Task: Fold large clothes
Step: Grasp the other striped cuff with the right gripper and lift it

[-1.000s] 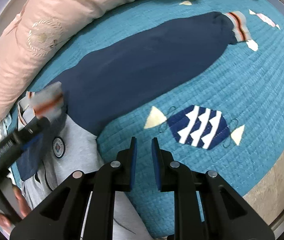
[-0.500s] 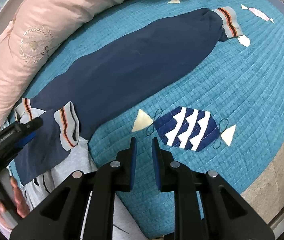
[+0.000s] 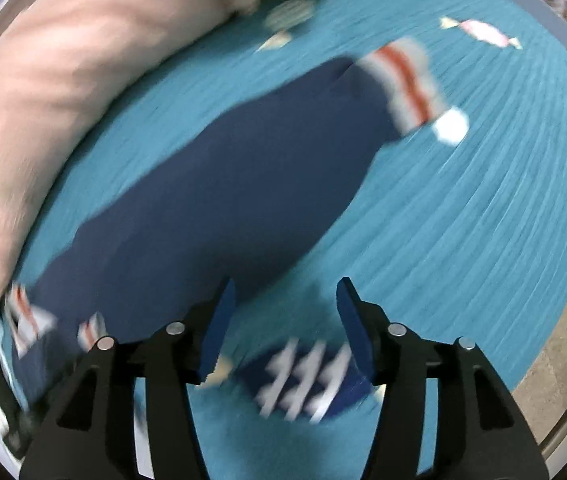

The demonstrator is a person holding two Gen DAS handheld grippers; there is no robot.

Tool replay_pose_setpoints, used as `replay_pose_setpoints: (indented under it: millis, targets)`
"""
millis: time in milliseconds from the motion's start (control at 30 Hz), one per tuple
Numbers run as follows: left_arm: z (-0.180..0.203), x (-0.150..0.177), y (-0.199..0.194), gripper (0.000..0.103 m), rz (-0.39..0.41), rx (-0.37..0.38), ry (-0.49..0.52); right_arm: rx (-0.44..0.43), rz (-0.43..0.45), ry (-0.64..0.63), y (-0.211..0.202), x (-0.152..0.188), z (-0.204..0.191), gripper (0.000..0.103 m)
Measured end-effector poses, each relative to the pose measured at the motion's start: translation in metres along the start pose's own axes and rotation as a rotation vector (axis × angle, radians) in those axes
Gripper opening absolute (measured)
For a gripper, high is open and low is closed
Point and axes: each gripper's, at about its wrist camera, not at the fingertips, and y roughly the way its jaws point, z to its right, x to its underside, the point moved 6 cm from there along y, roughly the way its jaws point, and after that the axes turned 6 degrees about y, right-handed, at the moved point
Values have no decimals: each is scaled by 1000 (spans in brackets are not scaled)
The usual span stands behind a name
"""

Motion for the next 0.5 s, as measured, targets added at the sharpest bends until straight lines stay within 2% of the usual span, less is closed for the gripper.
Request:
replay_pose_setpoints:
  millis: [167, 233, 367, 433, 500]
  targets:
    - [-1, 2, 0, 14, 18, -5, 9, 68, 29, 73, 19, -68, 32, 62]
    - [0, 2, -1, 14, 25, -22, 22, 92, 1, 92, 35, -83, 41, 65]
    - [0, 2, -1, 14, 38, -34, 30, 69, -63, 141, 71, -99, 44, 67]
    - [0, 2, -1, 14, 42, -32, 29, 70, -9, 162, 77, -104, 44, 76]
    - [0, 2, 0, 14, 44, -31, 22, 85, 40, 150, 80, -107, 39, 76]
